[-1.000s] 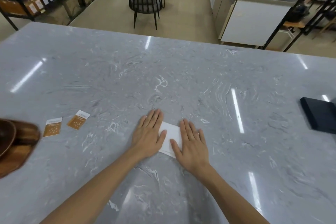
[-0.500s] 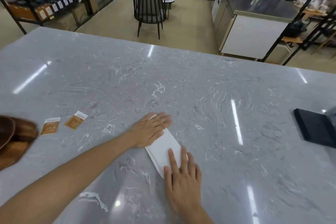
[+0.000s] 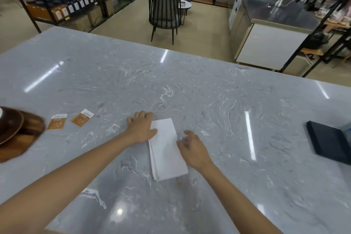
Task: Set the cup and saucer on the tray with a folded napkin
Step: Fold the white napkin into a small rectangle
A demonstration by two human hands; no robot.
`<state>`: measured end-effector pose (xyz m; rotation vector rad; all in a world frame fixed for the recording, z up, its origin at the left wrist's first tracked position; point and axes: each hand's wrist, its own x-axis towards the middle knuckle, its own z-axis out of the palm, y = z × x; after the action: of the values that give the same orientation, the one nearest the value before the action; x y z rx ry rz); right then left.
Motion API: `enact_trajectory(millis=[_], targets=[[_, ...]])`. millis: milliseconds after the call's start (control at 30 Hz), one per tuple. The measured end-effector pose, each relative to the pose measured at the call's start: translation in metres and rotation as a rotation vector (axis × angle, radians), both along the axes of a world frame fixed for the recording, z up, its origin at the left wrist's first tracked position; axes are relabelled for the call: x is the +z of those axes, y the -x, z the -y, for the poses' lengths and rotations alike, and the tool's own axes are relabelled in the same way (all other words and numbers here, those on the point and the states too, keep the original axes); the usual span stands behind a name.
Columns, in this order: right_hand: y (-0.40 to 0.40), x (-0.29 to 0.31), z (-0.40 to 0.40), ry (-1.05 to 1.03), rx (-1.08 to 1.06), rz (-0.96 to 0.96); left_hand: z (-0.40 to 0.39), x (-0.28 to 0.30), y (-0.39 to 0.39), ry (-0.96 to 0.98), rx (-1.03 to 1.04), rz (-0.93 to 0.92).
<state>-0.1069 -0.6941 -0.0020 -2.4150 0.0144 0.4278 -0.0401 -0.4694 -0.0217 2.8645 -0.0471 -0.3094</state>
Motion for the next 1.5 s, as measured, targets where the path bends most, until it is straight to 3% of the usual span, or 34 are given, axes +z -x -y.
enact_trajectory(millis=[200,267,400,633,733,900,1067,1500], targets=[[-0.100,0.003,-0.023,-0.136,0.014,-0.202,-0.005,0.015,-0.008,0.305,0.099,-0.147],[-0.115,0.007,-0.029,-0.226,0.021,-0.296,-0.002,0.022,-0.014,0.340,0.146,-0.199],[-0.126,0.012,-0.031,-0.193,0.117,-0.296,-0.002,0.028,-0.021,0.365,0.152,-0.324],[-0.123,0.038,-0.016,-0.372,0.145,-0.303,-0.003,0.041,-0.002,0.495,0.052,-0.143],[-0.108,0.047,-0.006,-0.429,0.188,-0.211,-0.003,0.050,0.016,0.481,-0.030,-0.006],[-0.070,0.042,0.008,-0.176,0.334,0.166,0.002,0.051,0.048,0.470,-0.138,0.128],[-0.033,0.035,0.019,-0.149,0.406,0.366,0.008,0.048,0.081,0.423,-0.232,0.218],[0.044,-0.019,0.045,0.079,0.473,0.412,0.030,-0.011,0.160,0.382,-0.246,0.383]])
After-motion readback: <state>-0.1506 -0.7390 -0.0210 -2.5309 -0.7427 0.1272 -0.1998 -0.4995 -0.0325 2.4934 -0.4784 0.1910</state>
